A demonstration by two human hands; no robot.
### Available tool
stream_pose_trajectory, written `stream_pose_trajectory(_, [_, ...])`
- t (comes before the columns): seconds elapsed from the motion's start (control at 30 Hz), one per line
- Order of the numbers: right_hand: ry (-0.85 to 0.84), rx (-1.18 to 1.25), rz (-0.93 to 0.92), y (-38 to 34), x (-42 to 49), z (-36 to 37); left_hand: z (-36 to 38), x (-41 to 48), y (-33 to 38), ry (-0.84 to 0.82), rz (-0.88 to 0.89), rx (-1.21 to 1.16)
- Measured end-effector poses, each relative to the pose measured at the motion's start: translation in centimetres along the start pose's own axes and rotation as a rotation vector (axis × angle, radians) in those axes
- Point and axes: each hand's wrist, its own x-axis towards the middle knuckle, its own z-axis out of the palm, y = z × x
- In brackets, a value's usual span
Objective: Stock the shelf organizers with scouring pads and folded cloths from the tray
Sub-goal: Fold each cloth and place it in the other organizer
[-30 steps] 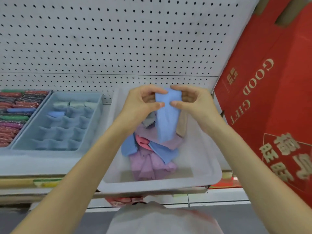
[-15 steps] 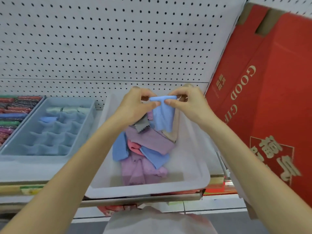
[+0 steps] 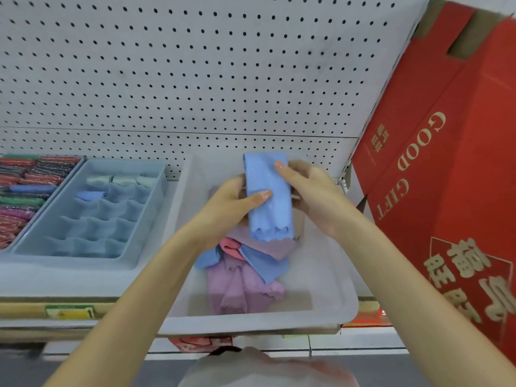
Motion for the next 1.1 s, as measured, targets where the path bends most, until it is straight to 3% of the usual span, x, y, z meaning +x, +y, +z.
stream_pose_trajectory(0.13, [-0.172,-0.039,0.104,1.9,-1.0,-0.4,-0.5,-0.4,-0.1,0.047,-0.016,-0.041])
stream_pose_trajectory(0.33, [-0.168,-0.006,-0.034,2.6,-0.4,1.0,-2.0,-1.7,-0.7,-0.077,-0.101,-0.168])
stream_pose_trajectory(0.53, [-0.280,0.285,-0.006,2.5,0.5,2.6,-5.1,-2.6,-1.3,-0.027,-0.034,-0.417])
stream_pose_trajectory(0.73, [-0.231,0.266,0.017,1.1,2.0,7.0,-9.2,-3.2,-1.1,0.001,-0.007,-0.320])
stream_pose_trajectory(0.9, [-0.255,0.005,-0.112,1.5,3.8,11.9,-14.3,-3.4,-1.4,0.101,0.094,-0.094])
stream_pose_trajectory(1.1, [-0.187,-0.021,-0.170,0.8,5.8,20.5,-21.7,-4.9,-1.2,0.229,0.086,-0.147])
